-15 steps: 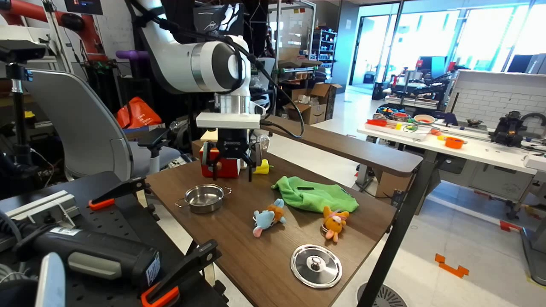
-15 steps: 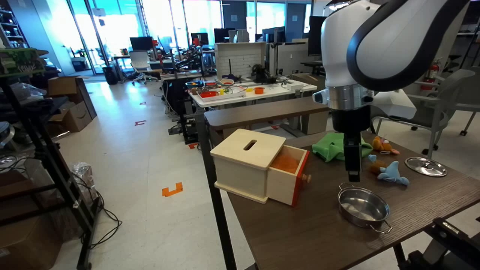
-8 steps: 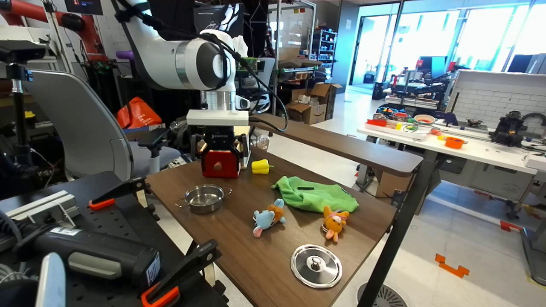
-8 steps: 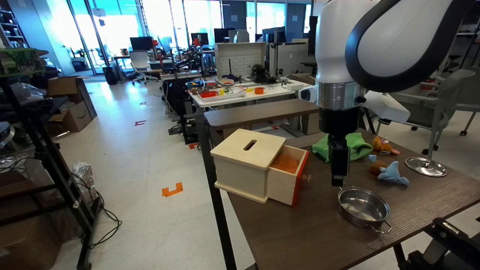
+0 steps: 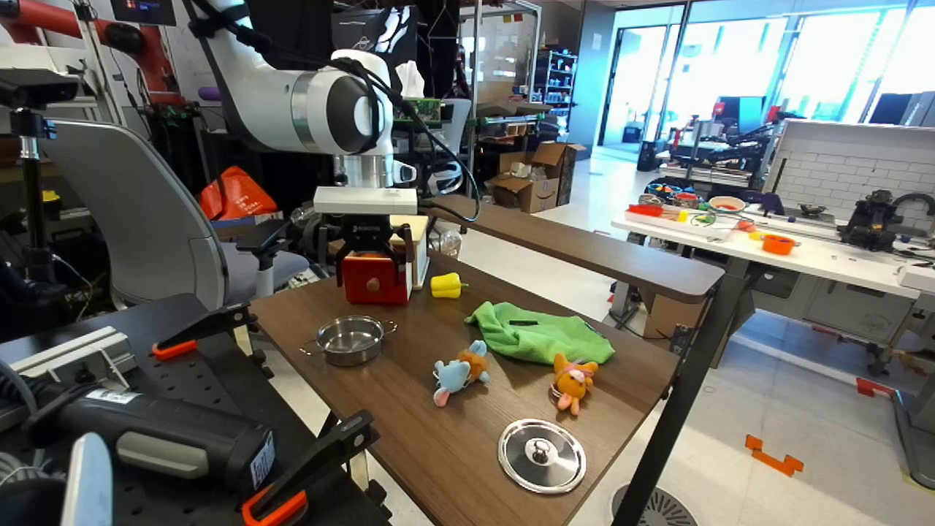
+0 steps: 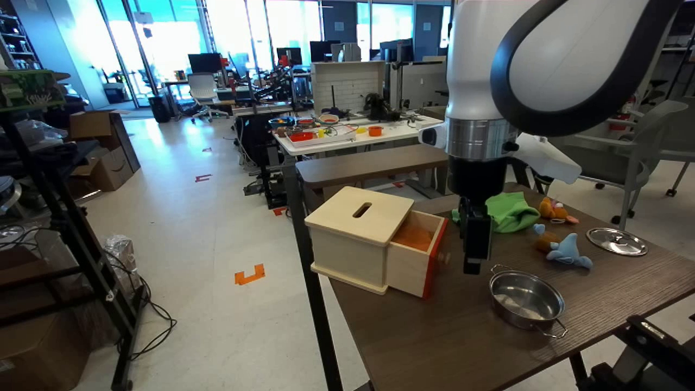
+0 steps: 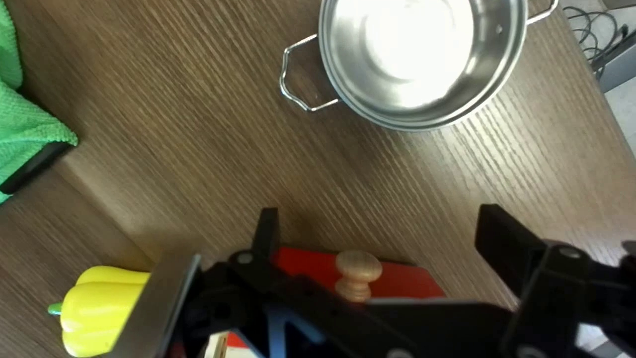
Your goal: Move the green towel to the right, close the drawer, move the plush toy to the left
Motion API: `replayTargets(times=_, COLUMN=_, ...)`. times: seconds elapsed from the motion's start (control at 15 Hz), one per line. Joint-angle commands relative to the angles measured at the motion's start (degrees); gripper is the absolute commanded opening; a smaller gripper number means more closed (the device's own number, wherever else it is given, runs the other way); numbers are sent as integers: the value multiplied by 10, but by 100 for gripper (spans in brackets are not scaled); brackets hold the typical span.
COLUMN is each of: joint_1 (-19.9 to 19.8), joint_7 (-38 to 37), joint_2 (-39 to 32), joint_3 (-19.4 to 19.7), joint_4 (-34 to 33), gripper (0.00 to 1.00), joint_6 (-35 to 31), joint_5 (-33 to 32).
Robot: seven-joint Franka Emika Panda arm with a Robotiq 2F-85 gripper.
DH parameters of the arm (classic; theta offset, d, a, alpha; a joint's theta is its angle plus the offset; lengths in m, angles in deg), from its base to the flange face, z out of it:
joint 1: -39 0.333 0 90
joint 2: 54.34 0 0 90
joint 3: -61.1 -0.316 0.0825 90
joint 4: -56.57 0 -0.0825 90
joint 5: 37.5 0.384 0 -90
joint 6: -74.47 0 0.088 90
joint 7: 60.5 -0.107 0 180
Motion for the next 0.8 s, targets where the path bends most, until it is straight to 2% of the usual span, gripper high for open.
replayTargets(times=0.0, joint_1=-15, joint_7=14, joint_2=-23, joint_3=-16, joint_4=-12, gripper=100, joint_6=-41, joint_5=21)
replayTargets(times=0.33, joint_1=-6, joint_7=0, joint_2=-60, joint_3=-11, joint_4=-39, gripper=100, joint_6=-99, joint_5=26)
replayTargets(times=0.73, joint_1=4, joint_7=-16, joint_2=-65, joint_3=-7, joint_4=-47, gripper=100, joint_6=-108, joint_5=22)
